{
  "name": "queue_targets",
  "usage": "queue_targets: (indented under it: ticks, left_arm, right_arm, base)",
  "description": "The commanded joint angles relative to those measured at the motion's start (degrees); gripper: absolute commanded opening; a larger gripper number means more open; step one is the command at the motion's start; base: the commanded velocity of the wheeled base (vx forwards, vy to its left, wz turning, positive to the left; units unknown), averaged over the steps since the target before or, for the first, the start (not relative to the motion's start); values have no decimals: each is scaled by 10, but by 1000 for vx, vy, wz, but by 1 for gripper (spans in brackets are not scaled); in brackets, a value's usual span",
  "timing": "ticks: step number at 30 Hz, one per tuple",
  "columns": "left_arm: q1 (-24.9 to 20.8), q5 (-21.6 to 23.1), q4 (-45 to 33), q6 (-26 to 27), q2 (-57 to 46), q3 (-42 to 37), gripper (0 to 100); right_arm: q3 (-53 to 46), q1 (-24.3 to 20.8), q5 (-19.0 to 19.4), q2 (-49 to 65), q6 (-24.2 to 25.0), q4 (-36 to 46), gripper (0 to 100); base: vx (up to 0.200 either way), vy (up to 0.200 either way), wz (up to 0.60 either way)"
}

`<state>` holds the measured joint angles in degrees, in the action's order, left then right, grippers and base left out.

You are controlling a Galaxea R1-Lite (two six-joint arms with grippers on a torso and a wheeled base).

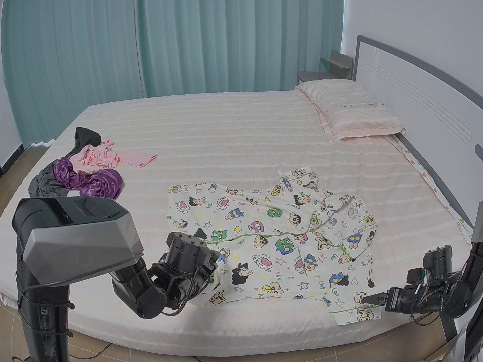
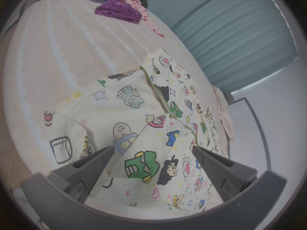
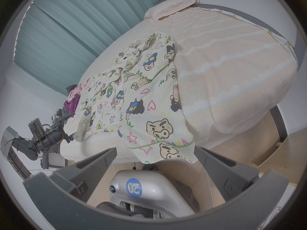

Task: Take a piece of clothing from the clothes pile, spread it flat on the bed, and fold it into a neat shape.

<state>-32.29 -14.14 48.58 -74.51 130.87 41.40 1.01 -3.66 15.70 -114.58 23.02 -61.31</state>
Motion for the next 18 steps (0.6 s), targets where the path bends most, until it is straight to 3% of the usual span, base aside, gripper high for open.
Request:
queue_targets:
  ticks: [1, 4, 5, 18]
  left_arm:
    - [3, -1, 0, -18, -18, -3, 100]
    - [2, 0, 0, -20, -20, -3, 100]
    - [1, -1, 0, -20, -20, -3, 0]
    - [-3, -1, -41, -17, -48, -35, 0]
  right_arm:
    - [-10, 0, 0, 1, 0, 1, 100]
    - [-10, 0, 0, 2, 0, 1, 100]
    - [-10, 0, 0, 3, -1, 1, 100]
    - [-10, 0, 0, 3, 0, 1, 100]
  base:
    - [0, 0, 0]
    - [0, 0, 0]
    - [0, 0, 0]
    - [0, 0, 0]
